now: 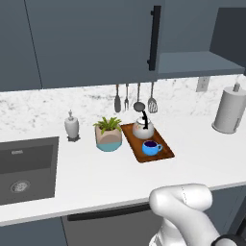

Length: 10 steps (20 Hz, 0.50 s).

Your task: Pick the kettle from the counter and place it on the tray. Then pick the mug from the cabinet and place it on the tray. Then close the cabinet doors.

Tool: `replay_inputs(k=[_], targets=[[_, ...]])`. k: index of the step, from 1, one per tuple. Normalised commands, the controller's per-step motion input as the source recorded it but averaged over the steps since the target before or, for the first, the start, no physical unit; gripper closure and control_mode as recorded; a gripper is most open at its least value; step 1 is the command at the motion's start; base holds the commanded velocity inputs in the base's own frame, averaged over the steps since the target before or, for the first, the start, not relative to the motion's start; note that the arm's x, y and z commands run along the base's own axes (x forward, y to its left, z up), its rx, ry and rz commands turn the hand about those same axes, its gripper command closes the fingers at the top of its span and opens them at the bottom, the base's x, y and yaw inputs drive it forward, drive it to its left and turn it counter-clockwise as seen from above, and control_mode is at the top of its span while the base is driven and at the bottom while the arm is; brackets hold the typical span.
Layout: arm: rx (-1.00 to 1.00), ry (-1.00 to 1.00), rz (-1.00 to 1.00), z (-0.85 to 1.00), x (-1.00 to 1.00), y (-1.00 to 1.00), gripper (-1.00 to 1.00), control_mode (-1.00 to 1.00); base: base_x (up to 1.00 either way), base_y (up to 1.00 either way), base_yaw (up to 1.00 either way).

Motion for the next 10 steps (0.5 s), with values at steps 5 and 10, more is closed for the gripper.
replay_inputs(k=[5, 10], targets=[[0.00, 0.05, 0.03, 0.00, 0.36, -0.21, -1.00, -1.00, 0.00, 0.00, 0.00], [0.00, 0.04, 0.05, 0.00, 0.28, -0.21, -1.00, -1.00, 0.00, 0.00, 0.00]])
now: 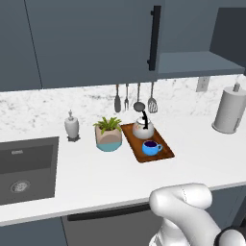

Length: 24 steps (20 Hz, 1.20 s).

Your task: Pick the kettle from the counter and place it on the tray. Then pick the mug from the cabinet and place it on the tray. Then close the cabinet doors.

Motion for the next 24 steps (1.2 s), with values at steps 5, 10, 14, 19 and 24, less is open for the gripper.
replay_inputs(k=[5, 10, 14, 19, 24], targets=[[0.00, 0.08, 0.11, 0.00, 0.27, -0.08, -1.00, -1.00, 0.00, 0.00, 0.00], [0.00, 0.18, 0.18, 0.00, 0.36, 0.00, -1.00, -1.00, 0.00, 0.00, 0.00], [0.02, 0.15, 0.21, 0.00, 0.39, 0.00, -1.00, -1.00, 0.00, 0.00, 0.00], [0.00, 0.16, 0.22, 0.00, 0.43, 0.00, -1.00, -1.00, 0.00, 0.00, 0.00], [0.00, 0.11, 0.23, 0.00, 0.31, 0.02, -1.00, -1.00, 0.00, 0.00, 0.00]])
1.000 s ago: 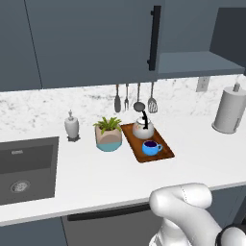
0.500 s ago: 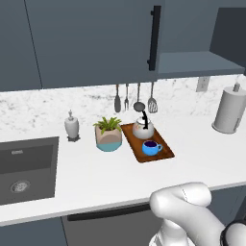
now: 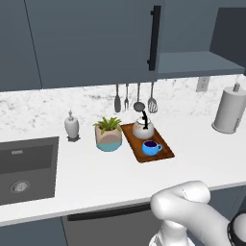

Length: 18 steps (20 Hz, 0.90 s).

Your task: Pick the kettle from the counter and place it on the tray. Then pick the mug from the cabinet and place it on the tray. Then close the cabinet doors.

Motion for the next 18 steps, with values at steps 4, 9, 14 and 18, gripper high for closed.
replay_inputs(k=[4, 9, 14, 18], targets=[[0.00, 0.10, 0.25, 0.00, 0.33, 0.16, -1.00, -1.00, 0.00, 0.00, 0.00], [0.00, 0.06, 0.26, 0.00, 0.38, 0.23, -1.00, -1.00, 0.00, 0.00, 0.00], [0.00, 0.04, 0.26, 0.00, 0.42, 0.28, -1.00, -1.00, 0.00, 0.00, 0.00], [0.00, 0.02, 0.25, -0.02, 0.41, 0.37, -1.00, -1.00, 0.00, 0.00, 0.00]])
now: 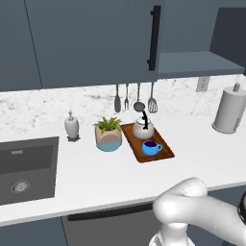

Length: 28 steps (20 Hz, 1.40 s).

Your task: Pick the kettle from the counter and place it on the tray. Then pick the mug from the cabinet and place it on the tray. Then close the cabinet doors.

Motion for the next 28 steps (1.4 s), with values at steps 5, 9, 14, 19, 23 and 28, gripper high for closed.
replay_inputs(k=[5, 9, 14, 19, 23, 28], targets=[[0.00, 0.00, 0.23, -0.12, 0.41, 0.47, -1.00, -1.00, 0.00, 0.00, 0.00], [-0.04, 0.00, 0.11, -0.47, 0.31, 0.60, -1.00, -1.00, 0.00, 0.00, 0.00], [-0.09, 0.00, 0.05, -0.76, 0.31, 0.61, -1.00, -1.00, 0.00, 0.00, 0.00], [-0.02, 0.02, 0.00, -0.33, 0.66, 0.51, -1.00, -1.00, 0.00, 0.00, 0.00], [0.00, 0.04, 0.00, -0.08, 0.69, 0.52, -1.00, -1.00, 0.00, 0.00, 0.00], [0.00, 0.00, -0.02, -0.20, 0.55, 0.63, -1.00, -1.00, 0.00, 0.00, 0.00]])
